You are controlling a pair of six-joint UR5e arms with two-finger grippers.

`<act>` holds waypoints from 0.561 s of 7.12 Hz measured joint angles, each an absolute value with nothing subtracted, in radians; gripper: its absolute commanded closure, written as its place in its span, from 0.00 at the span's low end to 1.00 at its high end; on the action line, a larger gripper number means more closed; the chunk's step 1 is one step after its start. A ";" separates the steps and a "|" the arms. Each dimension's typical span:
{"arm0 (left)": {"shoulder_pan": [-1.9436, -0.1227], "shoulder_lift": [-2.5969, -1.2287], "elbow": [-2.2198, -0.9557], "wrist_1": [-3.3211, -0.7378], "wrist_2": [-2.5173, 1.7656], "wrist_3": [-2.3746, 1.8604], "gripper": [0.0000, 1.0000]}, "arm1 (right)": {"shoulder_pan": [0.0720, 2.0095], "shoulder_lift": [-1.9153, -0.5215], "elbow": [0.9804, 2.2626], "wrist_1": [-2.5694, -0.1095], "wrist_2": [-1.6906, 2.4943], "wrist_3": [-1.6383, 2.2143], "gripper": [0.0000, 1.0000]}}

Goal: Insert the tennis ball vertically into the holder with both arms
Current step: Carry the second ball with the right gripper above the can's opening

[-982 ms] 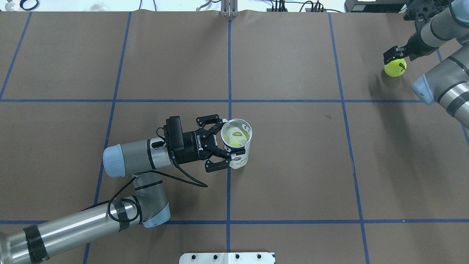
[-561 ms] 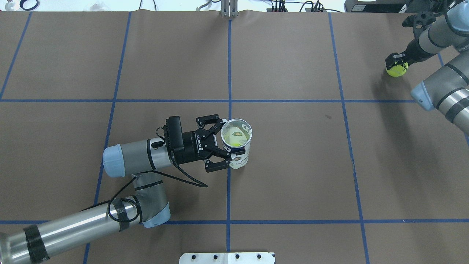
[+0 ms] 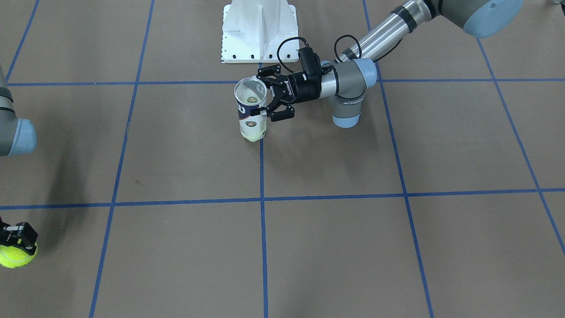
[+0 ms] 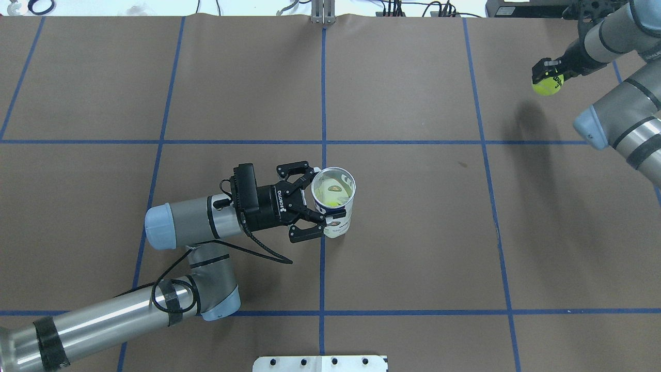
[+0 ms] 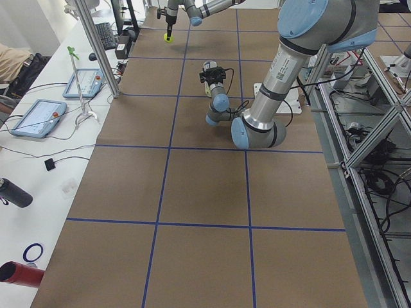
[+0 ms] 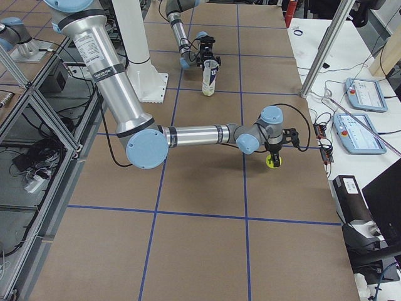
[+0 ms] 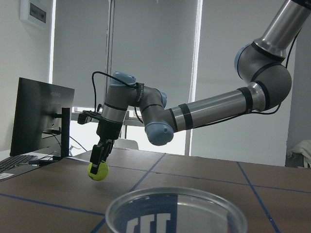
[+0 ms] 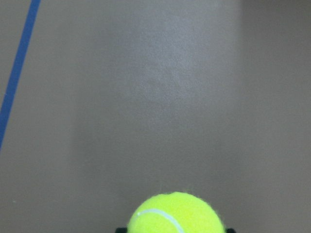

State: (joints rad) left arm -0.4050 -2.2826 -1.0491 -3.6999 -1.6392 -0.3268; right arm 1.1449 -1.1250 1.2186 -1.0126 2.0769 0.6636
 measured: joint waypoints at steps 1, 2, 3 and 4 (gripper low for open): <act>-0.405 -2.283 -1.049 -3.700 -1.639 -0.327 0.17 | 1.144 -1.125 1.311 -1.106 2.089 0.688 1.00; -0.405 -2.283 -1.049 -3.700 -1.640 -0.328 0.17 | 1.135 -1.123 1.418 -1.205 2.108 0.735 1.00; -0.404 -2.283 -1.049 -3.700 -1.640 -0.328 0.17 | 1.108 -1.120 1.531 -1.297 2.123 0.812 1.00; -0.404 -2.284 -1.049 -3.700 -1.640 -0.329 0.17 | 1.071 -1.108 1.645 -1.392 2.129 0.898 1.00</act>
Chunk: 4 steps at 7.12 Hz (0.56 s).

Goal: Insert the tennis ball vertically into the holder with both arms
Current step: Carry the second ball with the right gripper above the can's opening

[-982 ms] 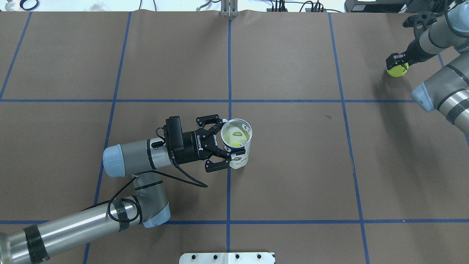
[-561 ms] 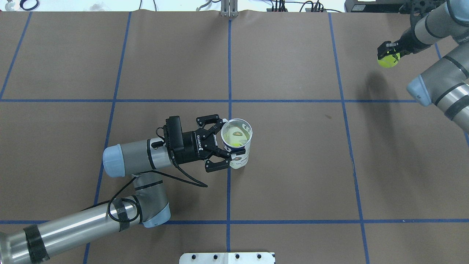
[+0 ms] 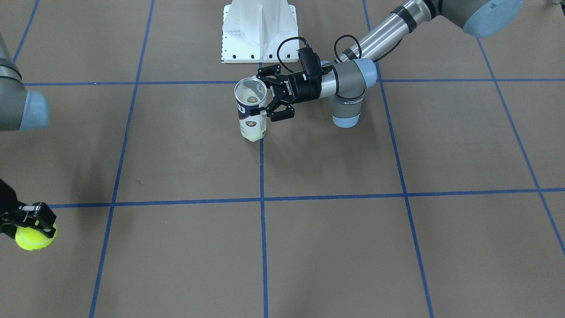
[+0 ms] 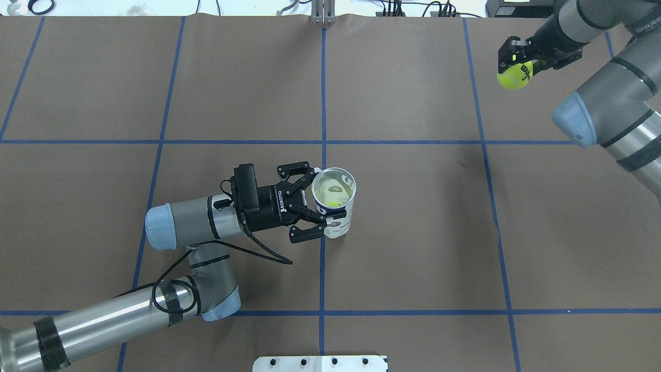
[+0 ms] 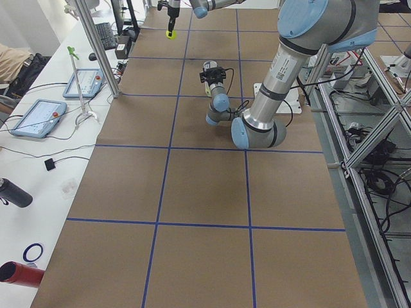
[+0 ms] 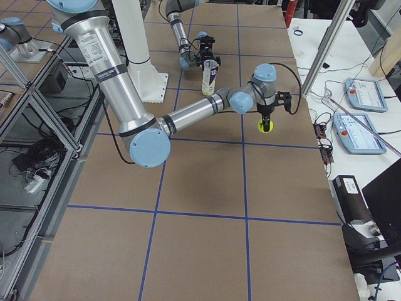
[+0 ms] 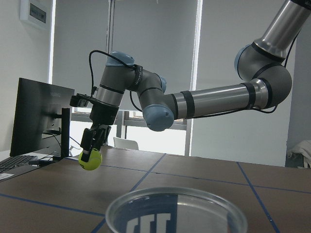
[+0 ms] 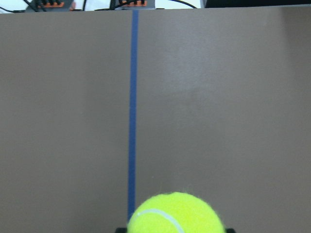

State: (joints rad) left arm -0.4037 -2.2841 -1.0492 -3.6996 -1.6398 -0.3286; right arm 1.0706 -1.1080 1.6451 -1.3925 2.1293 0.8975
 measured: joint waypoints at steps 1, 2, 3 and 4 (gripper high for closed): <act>-0.404 -2.285 -1.050 -3.699 -1.640 -0.330 0.17 | 1.030 -1.084 1.745 -1.492 2.129 0.978 1.00; -0.403 -2.287 -1.050 -3.699 -1.640 -0.331 0.17 | 0.987 -1.050 1.823 -1.579 2.123 1.061 1.00; -0.402 -2.288 -1.050 -3.698 -1.639 -0.331 0.17 | 0.932 -1.012 1.882 -1.645 2.097 1.151 1.00; -0.402 -2.288 -1.051 -3.698 -1.639 -0.331 0.17 | 0.859 -0.973 1.933 -1.706 2.047 1.239 1.00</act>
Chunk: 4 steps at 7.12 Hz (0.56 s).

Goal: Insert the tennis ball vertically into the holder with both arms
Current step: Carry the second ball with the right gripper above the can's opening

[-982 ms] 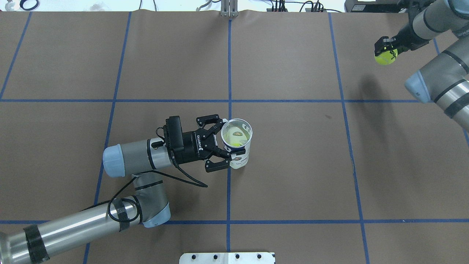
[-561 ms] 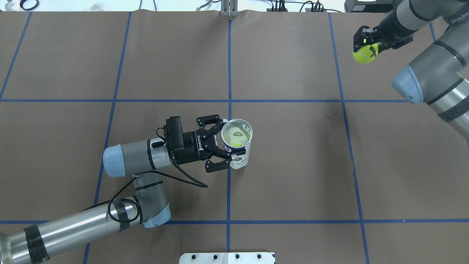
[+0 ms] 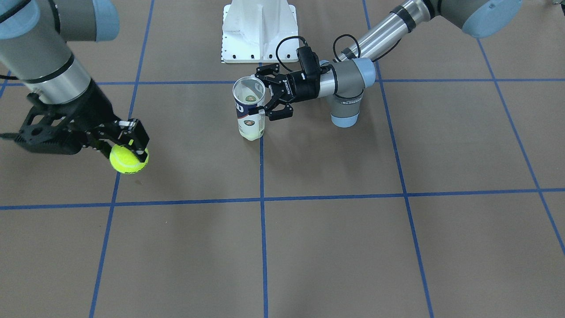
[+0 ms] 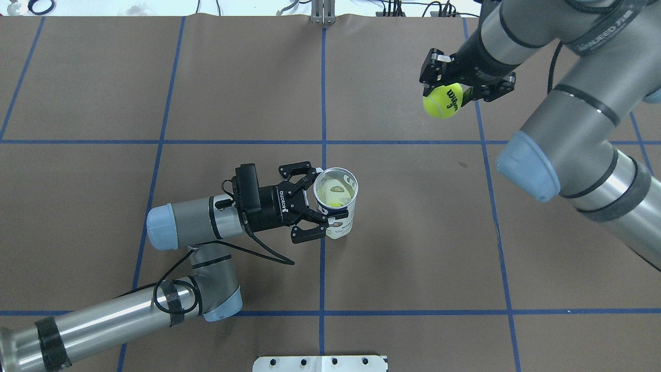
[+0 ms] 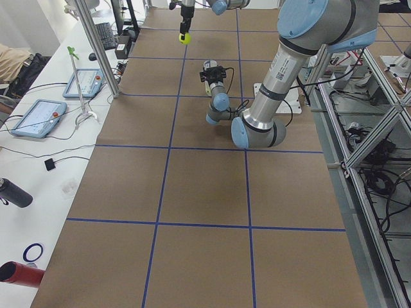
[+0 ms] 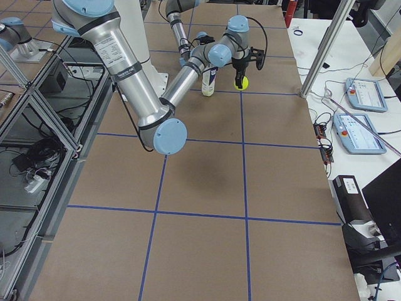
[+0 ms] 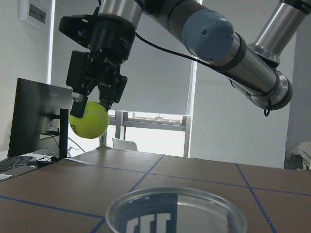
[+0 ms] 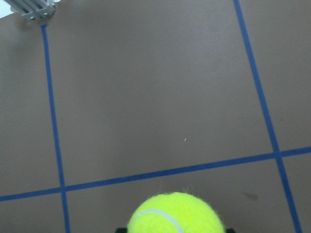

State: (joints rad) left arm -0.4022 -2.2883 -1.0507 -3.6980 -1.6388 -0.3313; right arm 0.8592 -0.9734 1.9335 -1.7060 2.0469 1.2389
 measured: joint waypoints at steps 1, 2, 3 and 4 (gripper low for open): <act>-0.401 -2.289 -1.051 -3.697 -1.639 -0.331 0.17 | 0.790 -0.933 1.983 -1.777 1.999 1.312 1.00; -0.401 -2.290 -1.051 -3.697 -1.638 -0.331 0.17 | 0.728 -0.898 2.031 -1.841 1.962 1.373 1.00; -0.401 -2.290 -1.051 -3.697 -1.639 -0.331 0.17 | 0.677 -0.871 2.065 -1.882 1.931 1.420 1.00; -0.402 -2.290 -1.050 -3.696 -1.639 -0.331 0.17 | 0.636 -0.847 2.082 -1.910 1.909 1.452 1.00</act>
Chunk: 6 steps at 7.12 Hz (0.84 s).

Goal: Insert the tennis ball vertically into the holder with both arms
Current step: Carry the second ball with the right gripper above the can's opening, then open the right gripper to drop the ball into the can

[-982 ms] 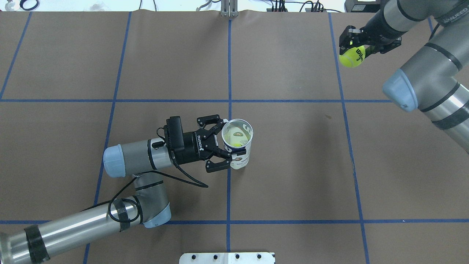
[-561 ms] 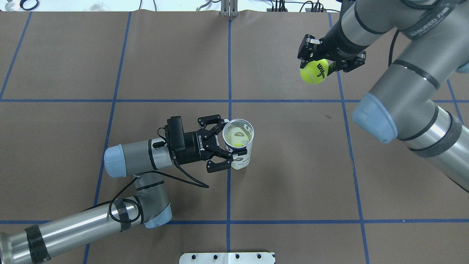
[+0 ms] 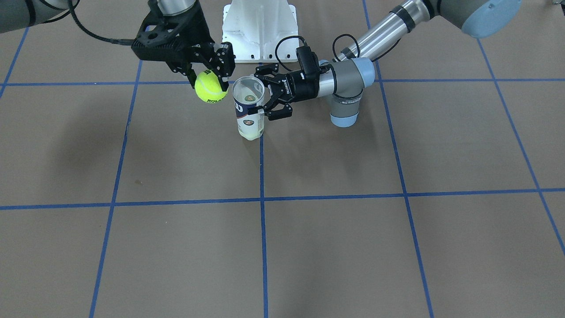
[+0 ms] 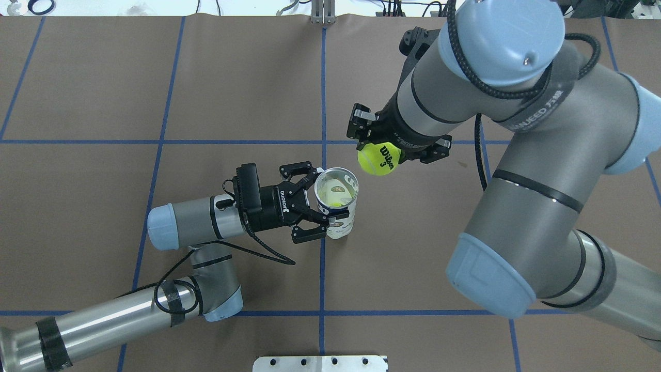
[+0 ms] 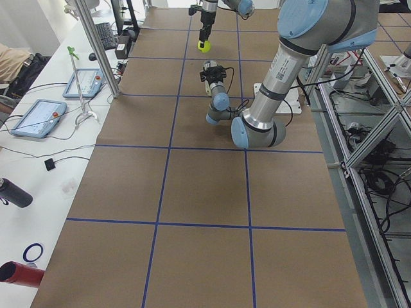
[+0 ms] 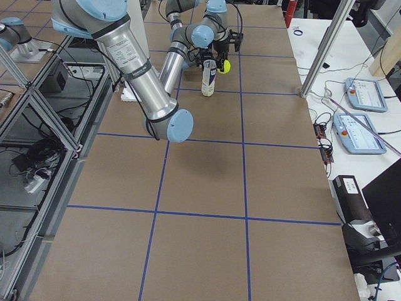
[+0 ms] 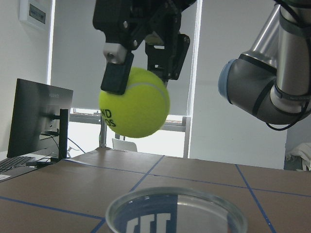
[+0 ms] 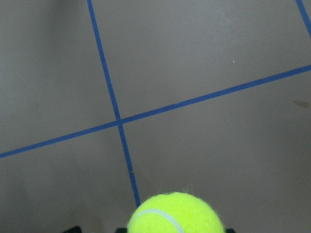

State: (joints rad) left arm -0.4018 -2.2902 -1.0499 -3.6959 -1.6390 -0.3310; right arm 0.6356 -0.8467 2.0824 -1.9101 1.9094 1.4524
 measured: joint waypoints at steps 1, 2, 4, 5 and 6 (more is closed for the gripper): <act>-0.402 -2.290 -1.050 -3.696 -1.639 -0.330 0.17 | 0.601 -0.832 2.089 -1.928 1.887 1.475 1.00; -0.402 -2.290 -1.050 -3.695 -1.638 -0.330 0.17 | 0.571 -0.826 2.092 -1.935 1.862 1.493 1.00; -0.402 -2.289 -1.049 -3.695 -1.638 -0.330 0.17 | 0.536 -0.813 2.093 -1.944 1.833 1.510 1.00; -0.402 -2.289 -1.049 -3.695 -1.638 -0.330 0.17 | 0.531 -0.800 2.093 -1.955 1.829 1.512 0.98; -0.402 -2.288 -1.049 -3.695 -1.638 -0.330 0.17 | 0.529 -0.788 2.090 -1.964 1.826 1.512 0.98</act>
State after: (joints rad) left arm -0.4019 -2.2882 -1.0493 -3.6954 -1.6383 -0.3298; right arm 0.5288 -0.7876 2.0903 -1.9641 1.8262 1.5122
